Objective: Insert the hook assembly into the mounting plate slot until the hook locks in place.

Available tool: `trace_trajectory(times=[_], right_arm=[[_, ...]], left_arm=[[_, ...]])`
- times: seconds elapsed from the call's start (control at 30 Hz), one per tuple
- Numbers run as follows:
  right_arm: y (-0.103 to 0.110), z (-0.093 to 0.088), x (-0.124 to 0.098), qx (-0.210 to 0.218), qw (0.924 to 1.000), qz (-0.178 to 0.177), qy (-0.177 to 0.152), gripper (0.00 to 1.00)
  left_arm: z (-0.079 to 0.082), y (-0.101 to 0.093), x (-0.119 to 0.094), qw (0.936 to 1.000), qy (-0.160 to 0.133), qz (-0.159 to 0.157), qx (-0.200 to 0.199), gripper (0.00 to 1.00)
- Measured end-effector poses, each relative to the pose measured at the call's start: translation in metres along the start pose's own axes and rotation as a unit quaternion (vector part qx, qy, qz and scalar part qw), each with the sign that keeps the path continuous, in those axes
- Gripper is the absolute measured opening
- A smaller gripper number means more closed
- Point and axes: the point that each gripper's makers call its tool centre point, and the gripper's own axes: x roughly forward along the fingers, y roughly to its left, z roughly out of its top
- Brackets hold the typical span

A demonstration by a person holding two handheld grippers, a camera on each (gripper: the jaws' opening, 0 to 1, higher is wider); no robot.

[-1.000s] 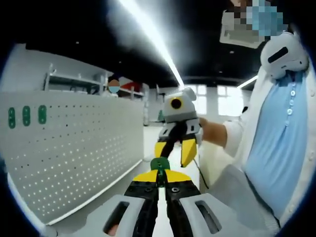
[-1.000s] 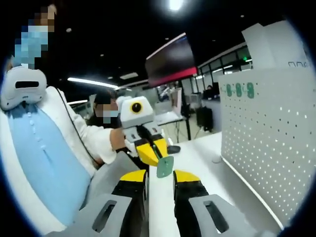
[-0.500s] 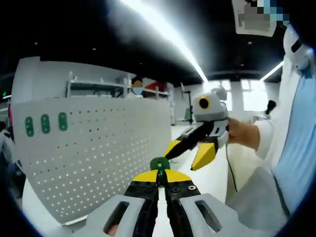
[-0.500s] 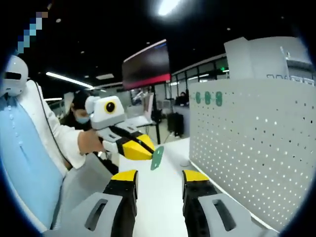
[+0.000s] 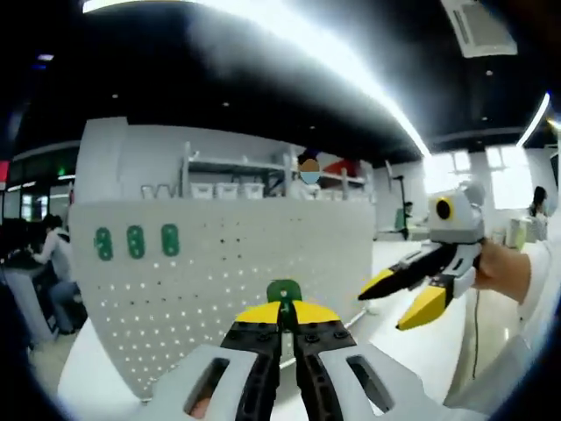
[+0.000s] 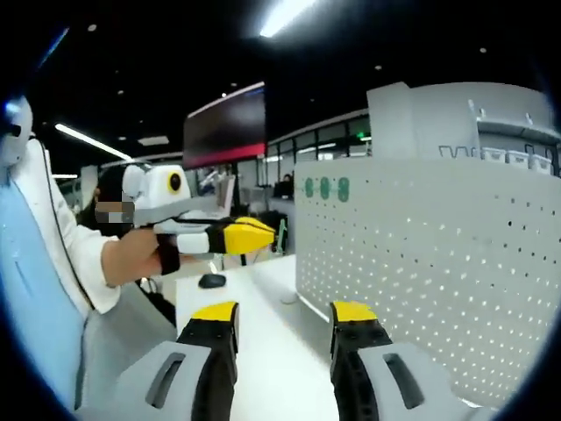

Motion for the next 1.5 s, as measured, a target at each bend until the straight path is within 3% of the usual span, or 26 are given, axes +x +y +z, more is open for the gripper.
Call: trace_trajectory(times=[0.3, 0.53, 1.07, 1.5], right_arm=[[-0.012, 0.009, -0.006, -0.01, 0.9996, -0.024, -0.01, 0.41], [-0.02, 0.012, -0.013, -0.012, 0.9991, -0.037, -0.016, 0.41], [-0.027, 0.011, -0.021, -0.004, 0.9987, -0.045, -0.024, 0.41], [-0.032, 0.012, -0.025, 0.003, 0.9985, -0.044, -0.032, 0.41]], left_arm=[[0.031, 0.033, 0.033, 0.9968, -0.045, 0.066, 0.007, 0.03], [0.046, 0.05, 0.054, 0.9927, -0.058, 0.105, 0.016, 0.03], [0.046, 0.071, 0.102, 0.9849, -0.035, 0.164, 0.041, 0.03], [0.04, 0.081, 0.116, 0.9804, -0.018, 0.186, 0.063, 0.03]])
